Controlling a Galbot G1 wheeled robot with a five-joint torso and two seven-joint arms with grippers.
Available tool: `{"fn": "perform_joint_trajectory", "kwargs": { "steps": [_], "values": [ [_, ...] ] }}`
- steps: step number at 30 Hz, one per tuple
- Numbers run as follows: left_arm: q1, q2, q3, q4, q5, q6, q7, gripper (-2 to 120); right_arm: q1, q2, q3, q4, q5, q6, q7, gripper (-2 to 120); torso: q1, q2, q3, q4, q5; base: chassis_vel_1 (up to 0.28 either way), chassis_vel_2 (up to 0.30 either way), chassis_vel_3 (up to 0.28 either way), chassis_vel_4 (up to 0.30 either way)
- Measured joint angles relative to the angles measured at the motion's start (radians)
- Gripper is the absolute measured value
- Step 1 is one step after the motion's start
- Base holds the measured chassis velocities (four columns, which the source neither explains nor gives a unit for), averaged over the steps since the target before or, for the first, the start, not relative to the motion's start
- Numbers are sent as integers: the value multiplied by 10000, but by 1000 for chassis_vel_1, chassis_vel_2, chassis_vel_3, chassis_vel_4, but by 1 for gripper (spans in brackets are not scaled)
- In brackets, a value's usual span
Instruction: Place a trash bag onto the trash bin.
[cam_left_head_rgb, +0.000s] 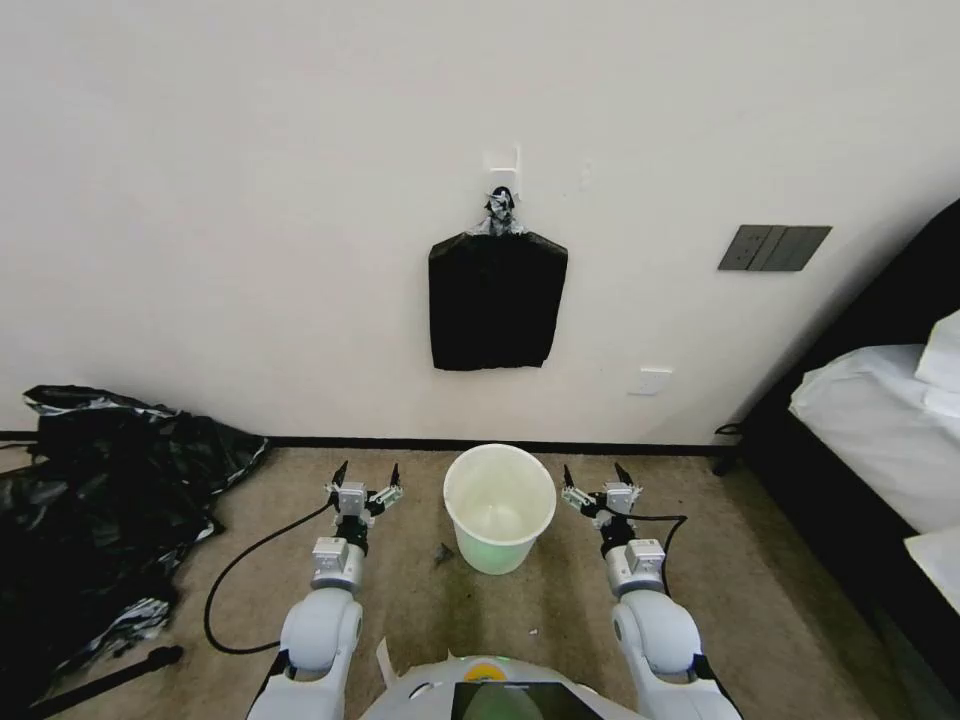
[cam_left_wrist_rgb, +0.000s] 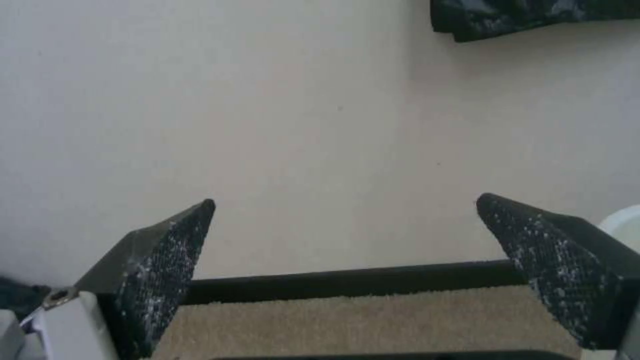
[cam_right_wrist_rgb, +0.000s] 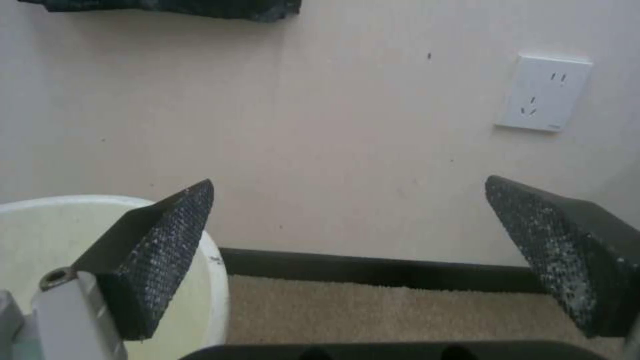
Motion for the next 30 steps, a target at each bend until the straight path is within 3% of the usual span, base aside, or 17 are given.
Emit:
{"fn": "perform_joint_trajectory", "kwargs": {
  "steps": [15, 26, 30],
  "values": [
    [30, 19, 1, -80, -9, 4, -21, 100, -16, 17, 5, 81, 11, -5, 0, 100, 0, 0, -1, 0, 0, 0, 0, 0, 0],
    [1127, 728, 18, -2776, -388, 1014, -1119, 100, -509, 961, 195, 2986, 601, -793, -68, 100, 0, 0, -1, -2, -4, 0, 0, 0, 0],
    [1625, 1048, 29, -3989, -560, 1478, -1612, 100, -579, 704, -16, 3249, 1631, -1676, -200, 100, 0, 0, -1, 2, 1, 0, 0, 0, 0]
  ]
}}
